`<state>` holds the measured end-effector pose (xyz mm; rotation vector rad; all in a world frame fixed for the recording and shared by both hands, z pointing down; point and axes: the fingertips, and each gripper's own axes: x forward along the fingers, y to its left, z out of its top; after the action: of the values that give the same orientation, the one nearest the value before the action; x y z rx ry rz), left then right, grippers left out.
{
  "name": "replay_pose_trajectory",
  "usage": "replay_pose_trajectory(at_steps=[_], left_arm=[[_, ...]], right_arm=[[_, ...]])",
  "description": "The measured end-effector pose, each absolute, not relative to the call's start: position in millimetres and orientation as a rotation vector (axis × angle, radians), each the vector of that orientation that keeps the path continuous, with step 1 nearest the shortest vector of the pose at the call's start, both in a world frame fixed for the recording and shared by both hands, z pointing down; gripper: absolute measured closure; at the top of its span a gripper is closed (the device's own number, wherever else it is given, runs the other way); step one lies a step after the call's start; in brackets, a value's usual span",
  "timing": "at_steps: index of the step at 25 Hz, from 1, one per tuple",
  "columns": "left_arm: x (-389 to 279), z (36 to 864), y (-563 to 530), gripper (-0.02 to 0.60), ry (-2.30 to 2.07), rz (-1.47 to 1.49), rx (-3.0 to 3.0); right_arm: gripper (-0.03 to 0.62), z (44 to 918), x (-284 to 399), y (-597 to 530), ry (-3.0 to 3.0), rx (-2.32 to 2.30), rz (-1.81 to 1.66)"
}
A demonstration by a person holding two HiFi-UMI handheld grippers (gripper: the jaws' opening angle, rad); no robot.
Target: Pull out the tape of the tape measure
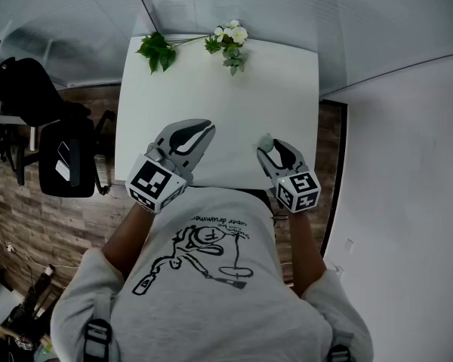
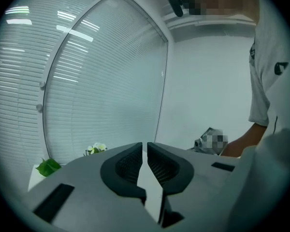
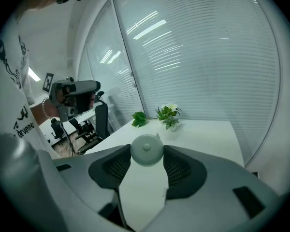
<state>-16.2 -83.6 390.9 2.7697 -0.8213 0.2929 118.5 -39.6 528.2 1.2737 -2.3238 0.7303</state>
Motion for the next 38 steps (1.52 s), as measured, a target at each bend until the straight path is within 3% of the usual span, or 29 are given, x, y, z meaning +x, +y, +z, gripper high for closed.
replay_pose_trajectory(at_steps=[20, 38], left_arm=[[15, 439, -47, 0.509, -0.316, 0.415, 2.827], [20, 439, 4, 0.508, 0.231, 0.418, 2.789]], right_arm=[[0.373, 459, 47, -5, -2.659, 0.642, 0.56], [0.373, 442, 23, 31, -2.673, 0.153, 0.43]])
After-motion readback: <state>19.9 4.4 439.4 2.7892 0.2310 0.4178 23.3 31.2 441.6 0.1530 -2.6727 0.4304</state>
